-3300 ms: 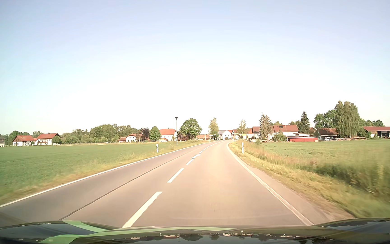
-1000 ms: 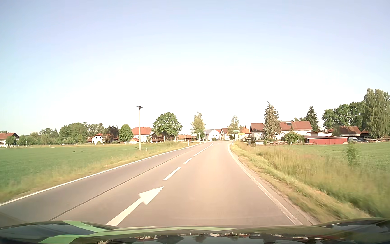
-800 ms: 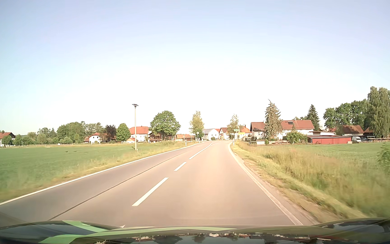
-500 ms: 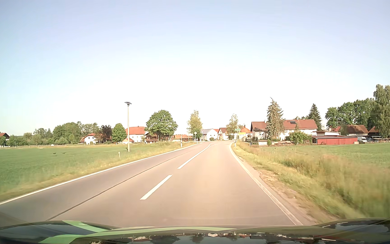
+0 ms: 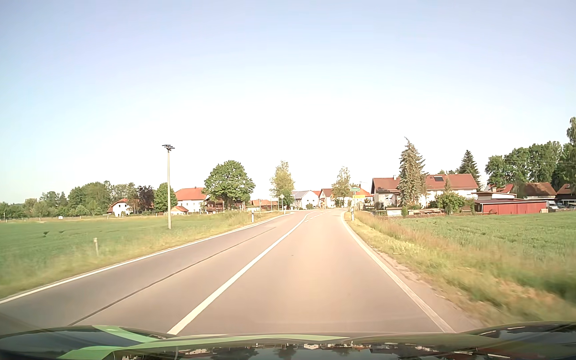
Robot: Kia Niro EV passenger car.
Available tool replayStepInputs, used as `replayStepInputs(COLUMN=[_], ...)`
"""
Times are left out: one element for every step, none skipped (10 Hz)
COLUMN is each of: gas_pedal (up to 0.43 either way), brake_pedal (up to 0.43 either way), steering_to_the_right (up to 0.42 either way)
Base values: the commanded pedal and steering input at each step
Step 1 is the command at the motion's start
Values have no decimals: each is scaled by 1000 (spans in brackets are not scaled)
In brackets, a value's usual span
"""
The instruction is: Follow the waypoints while adhering to traffic rules and regulations
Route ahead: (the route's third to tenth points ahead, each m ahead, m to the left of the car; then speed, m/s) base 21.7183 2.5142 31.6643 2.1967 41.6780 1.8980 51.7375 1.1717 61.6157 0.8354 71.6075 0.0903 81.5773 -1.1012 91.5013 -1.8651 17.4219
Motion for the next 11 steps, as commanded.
replayStepInputs(gas_pedal=[0,0,0,0,0,0,0,0,0,0,0], brake_pedal=[85,104,122,134,146,159,177,195,213,220,213], steering_to_the_right=[4,4,4,4,4,3,1,1,0,0,0])
